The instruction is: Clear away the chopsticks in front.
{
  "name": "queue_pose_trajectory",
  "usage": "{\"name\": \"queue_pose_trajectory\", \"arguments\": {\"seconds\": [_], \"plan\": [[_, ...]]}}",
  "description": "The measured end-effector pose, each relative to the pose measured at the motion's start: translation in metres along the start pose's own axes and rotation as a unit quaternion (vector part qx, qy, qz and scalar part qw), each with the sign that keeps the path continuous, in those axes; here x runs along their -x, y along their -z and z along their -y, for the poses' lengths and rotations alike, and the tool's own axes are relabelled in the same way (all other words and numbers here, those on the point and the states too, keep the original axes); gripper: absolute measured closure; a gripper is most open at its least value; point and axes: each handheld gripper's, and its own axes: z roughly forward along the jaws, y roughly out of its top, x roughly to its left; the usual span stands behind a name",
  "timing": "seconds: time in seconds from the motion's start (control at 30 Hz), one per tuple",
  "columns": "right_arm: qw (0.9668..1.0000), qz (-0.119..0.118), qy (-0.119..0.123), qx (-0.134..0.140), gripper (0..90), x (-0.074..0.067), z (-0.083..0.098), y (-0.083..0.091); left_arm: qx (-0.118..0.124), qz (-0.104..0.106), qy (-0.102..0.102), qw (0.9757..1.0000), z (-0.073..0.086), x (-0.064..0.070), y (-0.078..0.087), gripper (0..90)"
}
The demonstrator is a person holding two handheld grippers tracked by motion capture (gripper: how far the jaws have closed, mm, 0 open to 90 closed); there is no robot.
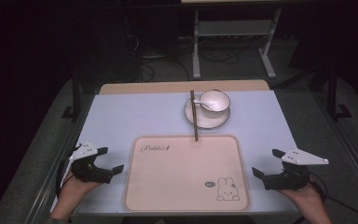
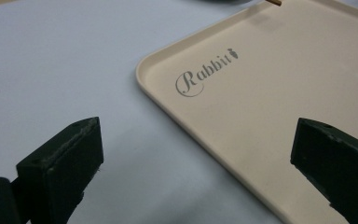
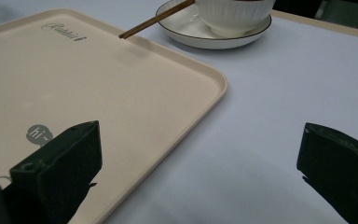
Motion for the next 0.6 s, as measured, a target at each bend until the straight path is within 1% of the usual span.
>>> {"name": "queue_pose_trajectory", "arguments": {"seconds": [0.2, 0.33, 0.43, 0.47, 0.5, 0.57, 0.6], "plan": [[1.0, 0.001, 0.001, 0.0, 0.0, -0.001, 0.0, 0.0, -0.005, 0.004, -0.003, 1.0, -0.009, 0.004, -0.008, 1.6], [1.0, 0.0, 0.003, -0.003, 0.0, 0.0, 0.0, -0.001, -0.008, 0.002, -0.007, 0.9999, -0.018, 0.006, -0.014, 1.6], [1.0, 0.0, 0.005, -0.005, 0.0, 0.0, 0.0, -0.002, -0.005, 0.003, -0.008, 0.9999, -0.021, 0.007, -0.017, 1.6], [1.0, 0.002, 0.004, -0.006, 0.0, 0.001, 0.001, -0.002, 0.001, 0.005, -0.004, 1.0, -0.024, 0.008, -0.019, 1.6], [1.0, 0.003, 0.005, -0.007, 0.0, 0.002, 0.002, -0.002, 0.003, 0.006, -0.005, 1.0, -0.026, 0.008, -0.02, 1.6], [1.0, 0.005, 0.005, -0.007, 0.0, 0.002, 0.002, -0.001, 0.002, 0.005, -0.006, 1.0, -0.027, 0.009, -0.022, 1.6], [1.0, 0.006, 0.005, -0.005, 0.0, 0.003, 0.002, -0.001, -0.002, 0.005, -0.013, 0.9999, -0.031, 0.01, -0.027, 1.6]]}}
